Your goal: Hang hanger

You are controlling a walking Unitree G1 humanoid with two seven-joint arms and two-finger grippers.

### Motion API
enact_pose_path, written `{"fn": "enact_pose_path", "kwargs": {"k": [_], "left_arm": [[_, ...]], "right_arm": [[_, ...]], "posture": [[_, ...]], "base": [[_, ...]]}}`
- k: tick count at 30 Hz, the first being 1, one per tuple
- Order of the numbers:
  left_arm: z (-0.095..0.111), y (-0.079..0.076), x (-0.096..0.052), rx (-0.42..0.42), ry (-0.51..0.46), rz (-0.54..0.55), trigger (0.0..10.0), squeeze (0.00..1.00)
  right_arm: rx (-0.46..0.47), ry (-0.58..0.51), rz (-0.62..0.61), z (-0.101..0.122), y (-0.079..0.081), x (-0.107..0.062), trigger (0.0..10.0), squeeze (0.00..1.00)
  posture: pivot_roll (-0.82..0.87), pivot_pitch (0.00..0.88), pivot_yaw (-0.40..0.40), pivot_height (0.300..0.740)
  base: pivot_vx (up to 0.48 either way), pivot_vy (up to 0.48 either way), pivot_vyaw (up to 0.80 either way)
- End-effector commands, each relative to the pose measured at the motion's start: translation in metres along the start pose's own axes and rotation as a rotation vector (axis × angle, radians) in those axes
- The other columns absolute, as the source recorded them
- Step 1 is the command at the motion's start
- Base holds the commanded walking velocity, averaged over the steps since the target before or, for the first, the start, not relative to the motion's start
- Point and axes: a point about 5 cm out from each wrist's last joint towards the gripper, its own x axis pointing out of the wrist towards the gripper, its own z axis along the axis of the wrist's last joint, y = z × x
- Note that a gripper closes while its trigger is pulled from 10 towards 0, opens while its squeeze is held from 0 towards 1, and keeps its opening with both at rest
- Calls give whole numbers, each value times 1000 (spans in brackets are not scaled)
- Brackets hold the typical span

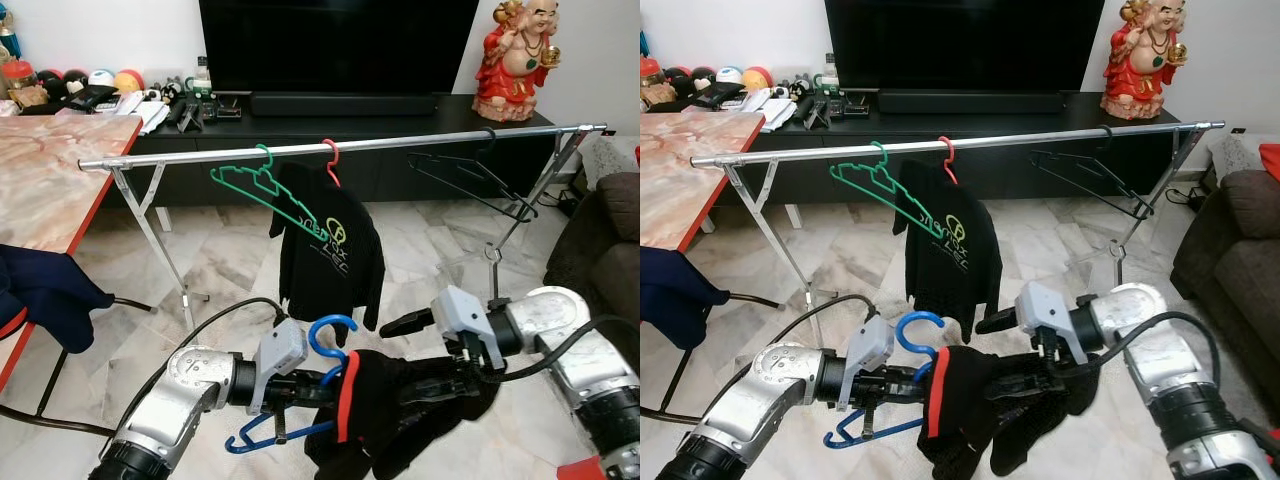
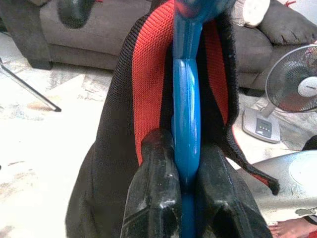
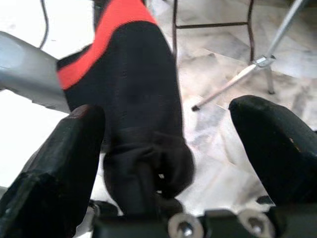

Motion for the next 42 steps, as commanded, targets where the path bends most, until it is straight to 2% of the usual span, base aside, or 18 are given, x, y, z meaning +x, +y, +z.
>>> {"fn": "enact_pose_path", "kwargs": {"k": [1,6,8,13,21,27,28,29,30,42], "left_arm": [[14,1,1,60,-5,-14,10000,0],[19,-1,3,75,5,-33,10000,0],[21,-1,3,88,16,-37,10000,0],[23,0,5,98,20,-43,10000,0],[24,0,6,105,28,-41,10000,0],[24,0,8,112,34,-39,10000,0],[24,0,8,113,35,-39,10000,0],[24,0,8,113,35,-39,10000,0],[24,0,8,113,37,-39,10000,0],[24,0,10,128,49,-33,10000,0]], "right_arm": [[-27,20,-30,3,-6,0,10000,0],[-6,11,54,1,1,3,10000,0],[-4,44,107,-5,5,6,10000,0],[10,49,159,-8,8,10,10000,0],[20,76,193,-14,10,16,10000,0],[20,106,153,-19,6,24,10000,0],[25,103,160,-18,7,25,2824,0],[25,103,160,-18,7,25,2824,0],[27,108,163,-19,7,25,0,0],[36,135,195,-25,9,28,0,0]], "posture": [[-55,58,-37,740],[-54,60,-38,740],[-54,59,-40,740],[-51,60,-41,740],[-49,62,-44,740],[-47,61,-46,740],[-45,62,-46,740],[-45,62,-46,740],[-45,59,-47,740],[-48,51,-50,740]], "base": [[0,0,0],[0,0,0],[0,0,0],[0,0,0],[0,0,0],[0,0,0],[0,0,0],[0,0,0],[0,0,0],[0,0,0]]}}
